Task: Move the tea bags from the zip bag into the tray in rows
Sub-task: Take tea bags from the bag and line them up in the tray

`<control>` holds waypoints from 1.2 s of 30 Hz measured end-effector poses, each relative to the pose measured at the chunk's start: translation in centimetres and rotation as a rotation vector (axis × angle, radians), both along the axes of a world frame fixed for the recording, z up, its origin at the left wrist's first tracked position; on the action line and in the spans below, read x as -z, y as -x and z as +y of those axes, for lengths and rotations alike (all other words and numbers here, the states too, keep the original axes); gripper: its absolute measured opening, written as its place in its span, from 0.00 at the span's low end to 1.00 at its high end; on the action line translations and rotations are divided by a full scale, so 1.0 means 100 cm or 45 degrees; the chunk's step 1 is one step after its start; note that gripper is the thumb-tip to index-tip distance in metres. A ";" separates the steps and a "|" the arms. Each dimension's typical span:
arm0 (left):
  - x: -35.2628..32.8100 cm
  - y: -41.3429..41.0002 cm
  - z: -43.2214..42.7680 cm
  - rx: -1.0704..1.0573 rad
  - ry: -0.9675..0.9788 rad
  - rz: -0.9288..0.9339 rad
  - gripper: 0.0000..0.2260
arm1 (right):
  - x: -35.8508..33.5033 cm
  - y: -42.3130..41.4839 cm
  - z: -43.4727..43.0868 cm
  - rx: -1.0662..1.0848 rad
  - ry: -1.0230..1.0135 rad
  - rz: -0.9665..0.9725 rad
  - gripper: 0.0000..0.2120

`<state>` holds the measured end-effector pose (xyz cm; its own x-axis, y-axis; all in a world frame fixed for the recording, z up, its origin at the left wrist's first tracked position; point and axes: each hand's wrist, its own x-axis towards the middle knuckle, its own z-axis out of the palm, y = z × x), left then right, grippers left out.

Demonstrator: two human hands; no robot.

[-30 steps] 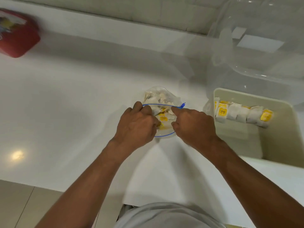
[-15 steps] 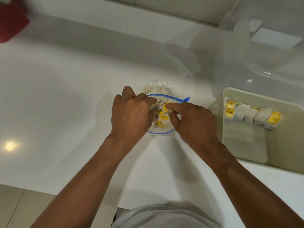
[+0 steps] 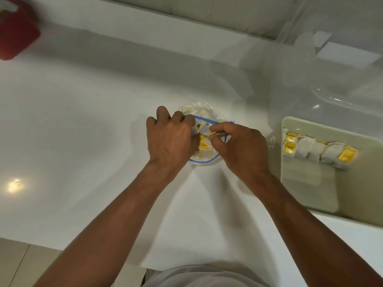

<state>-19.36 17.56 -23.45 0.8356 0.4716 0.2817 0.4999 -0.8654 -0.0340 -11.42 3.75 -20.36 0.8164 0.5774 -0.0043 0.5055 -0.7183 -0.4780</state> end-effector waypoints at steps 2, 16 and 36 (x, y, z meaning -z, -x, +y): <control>0.002 -0.004 0.000 -0.006 -0.019 0.001 0.09 | -0.006 0.003 -0.002 0.037 -0.085 0.113 0.11; -0.033 0.010 0.006 -0.092 1.092 -0.367 0.04 | -0.019 0.001 -0.020 0.131 -0.377 0.467 0.08; -0.071 0.018 0.008 0.121 2.451 -0.410 0.15 | -0.032 -0.002 -0.020 0.168 -0.617 1.151 0.07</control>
